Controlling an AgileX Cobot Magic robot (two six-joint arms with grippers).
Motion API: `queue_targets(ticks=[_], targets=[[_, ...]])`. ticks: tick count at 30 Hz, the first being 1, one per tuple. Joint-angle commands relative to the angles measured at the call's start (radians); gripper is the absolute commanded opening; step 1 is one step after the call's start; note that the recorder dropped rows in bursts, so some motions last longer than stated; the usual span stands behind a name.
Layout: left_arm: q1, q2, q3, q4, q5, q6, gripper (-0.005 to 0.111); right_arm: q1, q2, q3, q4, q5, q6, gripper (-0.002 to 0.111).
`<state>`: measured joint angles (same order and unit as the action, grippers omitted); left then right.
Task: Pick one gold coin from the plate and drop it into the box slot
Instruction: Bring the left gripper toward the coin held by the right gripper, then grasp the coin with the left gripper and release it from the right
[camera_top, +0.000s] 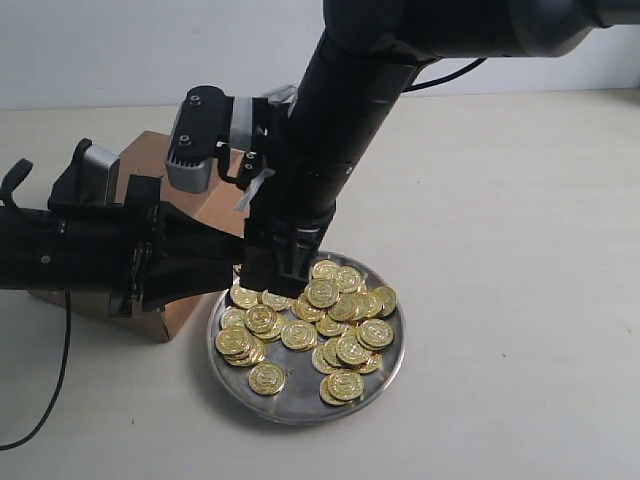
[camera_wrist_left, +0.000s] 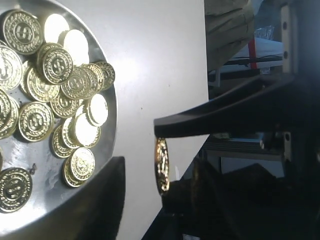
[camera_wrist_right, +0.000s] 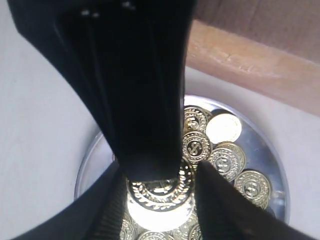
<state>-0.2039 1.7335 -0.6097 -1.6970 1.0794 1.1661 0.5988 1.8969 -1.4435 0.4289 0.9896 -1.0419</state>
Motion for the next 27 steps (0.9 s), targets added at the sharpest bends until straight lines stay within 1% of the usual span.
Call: queue_targets(ticks=[1, 4, 15, 16, 19, 27], targets=[[-0.007, 0.0, -0.007, -0.016, 0.012, 0.007, 0.028, -0.006, -0.011, -0.009, 0.03, -0.017, -0.004, 0.012], [-0.007, 0.0, -0.007, -0.016, 0.012, 0.007, 0.018, -0.006, -0.011, -0.009, 0.035, -0.019, -0.004, 0.012], [-0.007, 0.0, -0.007, -0.016, 0.006, 0.007, 0.017, -0.006, -0.011, -0.009, 0.035, -0.018, -0.004, 0.012], [-0.007, 0.0, -0.007, -0.016, 0.006, 0.007, 0.014, -0.006, -0.011, -0.009, 0.035, -0.018, -0.004, 0.012], [-0.007, 0.0, -0.007, -0.016, 0.006, 0.01, 0.0, -0.006, -0.011, -0.009, 0.035, -0.018, -0.004, 0.012], [-0.007, 0.0, -0.007, -0.016, -0.009, 0.01, 0.0, -0.006, -0.011, -0.009, 0.032, -0.009, -0.004, 0.012]])
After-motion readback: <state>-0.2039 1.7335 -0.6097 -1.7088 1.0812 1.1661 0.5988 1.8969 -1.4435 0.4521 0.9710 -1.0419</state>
